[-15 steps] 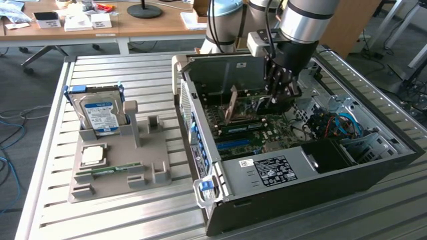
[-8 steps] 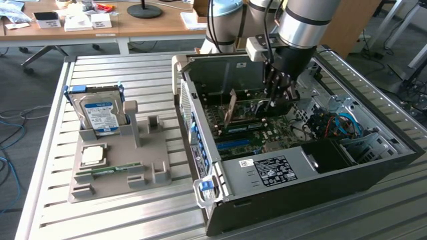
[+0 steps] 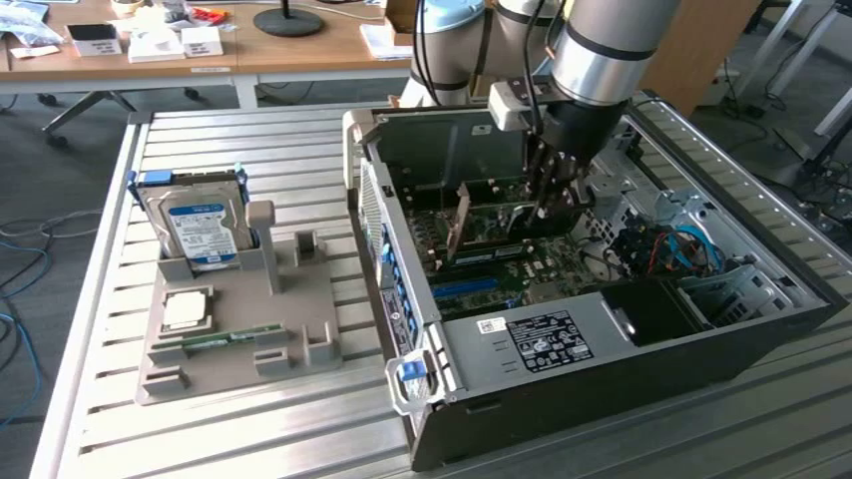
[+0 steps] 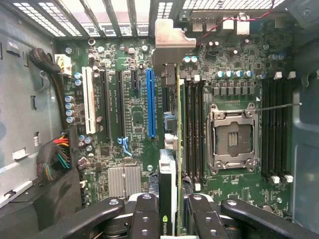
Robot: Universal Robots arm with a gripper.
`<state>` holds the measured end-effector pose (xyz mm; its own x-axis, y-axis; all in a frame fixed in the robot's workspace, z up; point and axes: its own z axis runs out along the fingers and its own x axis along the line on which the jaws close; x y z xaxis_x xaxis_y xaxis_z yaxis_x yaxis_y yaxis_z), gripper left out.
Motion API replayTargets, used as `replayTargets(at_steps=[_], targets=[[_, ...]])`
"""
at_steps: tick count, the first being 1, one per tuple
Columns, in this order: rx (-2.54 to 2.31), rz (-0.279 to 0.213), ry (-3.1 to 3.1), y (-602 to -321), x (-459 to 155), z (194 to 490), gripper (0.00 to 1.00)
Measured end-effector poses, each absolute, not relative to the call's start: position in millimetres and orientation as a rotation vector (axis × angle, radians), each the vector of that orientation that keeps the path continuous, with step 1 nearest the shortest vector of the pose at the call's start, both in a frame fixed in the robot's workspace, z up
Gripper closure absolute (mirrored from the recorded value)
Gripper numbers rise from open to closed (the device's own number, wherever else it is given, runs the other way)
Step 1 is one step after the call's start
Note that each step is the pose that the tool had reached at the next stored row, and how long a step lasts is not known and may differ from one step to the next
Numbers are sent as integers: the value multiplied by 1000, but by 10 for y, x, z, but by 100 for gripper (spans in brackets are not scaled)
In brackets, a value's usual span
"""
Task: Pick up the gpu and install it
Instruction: 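Insert the gpu into the slot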
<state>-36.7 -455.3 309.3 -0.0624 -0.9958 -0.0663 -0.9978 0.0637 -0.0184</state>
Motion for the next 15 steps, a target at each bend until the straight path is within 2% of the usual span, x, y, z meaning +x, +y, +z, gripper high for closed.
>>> replayTargets(at_steps=[15], targets=[[-2108, 50, 2245, -4561, -441, 3010, 73]])
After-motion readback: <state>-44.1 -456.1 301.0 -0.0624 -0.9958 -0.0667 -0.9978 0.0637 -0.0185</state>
